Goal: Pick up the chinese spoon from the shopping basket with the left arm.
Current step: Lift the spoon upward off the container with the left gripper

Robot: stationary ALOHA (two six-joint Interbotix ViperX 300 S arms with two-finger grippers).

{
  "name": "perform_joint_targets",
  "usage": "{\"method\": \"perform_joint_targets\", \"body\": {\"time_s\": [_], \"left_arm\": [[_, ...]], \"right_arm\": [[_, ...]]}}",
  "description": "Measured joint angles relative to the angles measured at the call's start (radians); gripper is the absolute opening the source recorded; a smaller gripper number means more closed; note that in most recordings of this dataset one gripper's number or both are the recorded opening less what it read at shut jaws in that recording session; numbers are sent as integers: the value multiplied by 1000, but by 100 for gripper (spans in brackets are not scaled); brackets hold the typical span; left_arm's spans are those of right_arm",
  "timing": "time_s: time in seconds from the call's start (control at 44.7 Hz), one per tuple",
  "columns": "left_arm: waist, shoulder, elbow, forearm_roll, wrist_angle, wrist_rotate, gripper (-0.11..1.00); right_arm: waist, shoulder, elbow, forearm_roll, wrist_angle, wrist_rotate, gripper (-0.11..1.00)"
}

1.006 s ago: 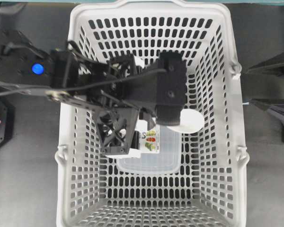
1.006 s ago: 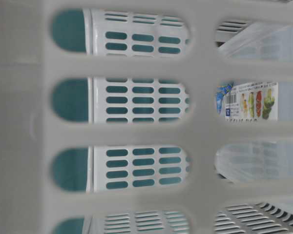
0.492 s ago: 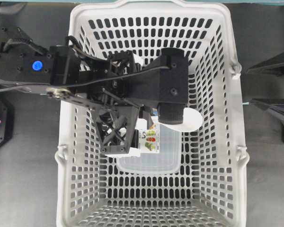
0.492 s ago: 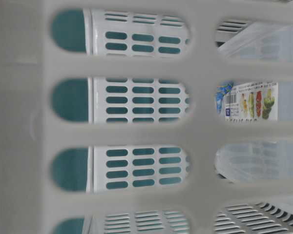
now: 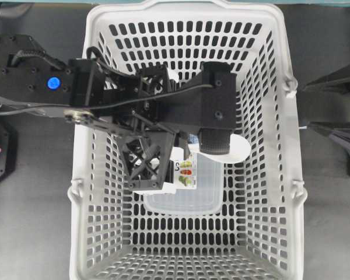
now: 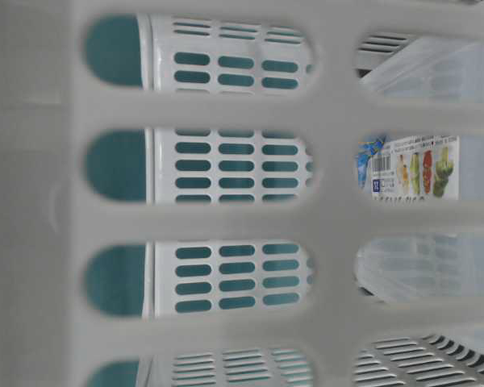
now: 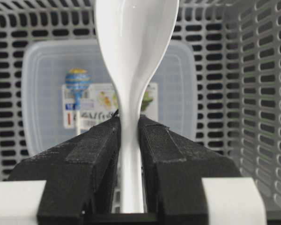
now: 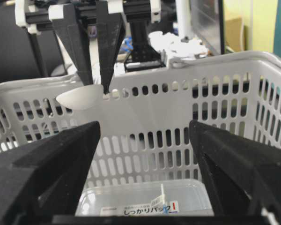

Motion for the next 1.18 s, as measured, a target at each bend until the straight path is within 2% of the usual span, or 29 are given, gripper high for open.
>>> {"method": "perform_joint_targets", "body": {"time_s": [1.185], "left_arm": [[0,23,8,0,0,3,12]], "right_arm": [[0,0,8,2,0,0,74]]}}
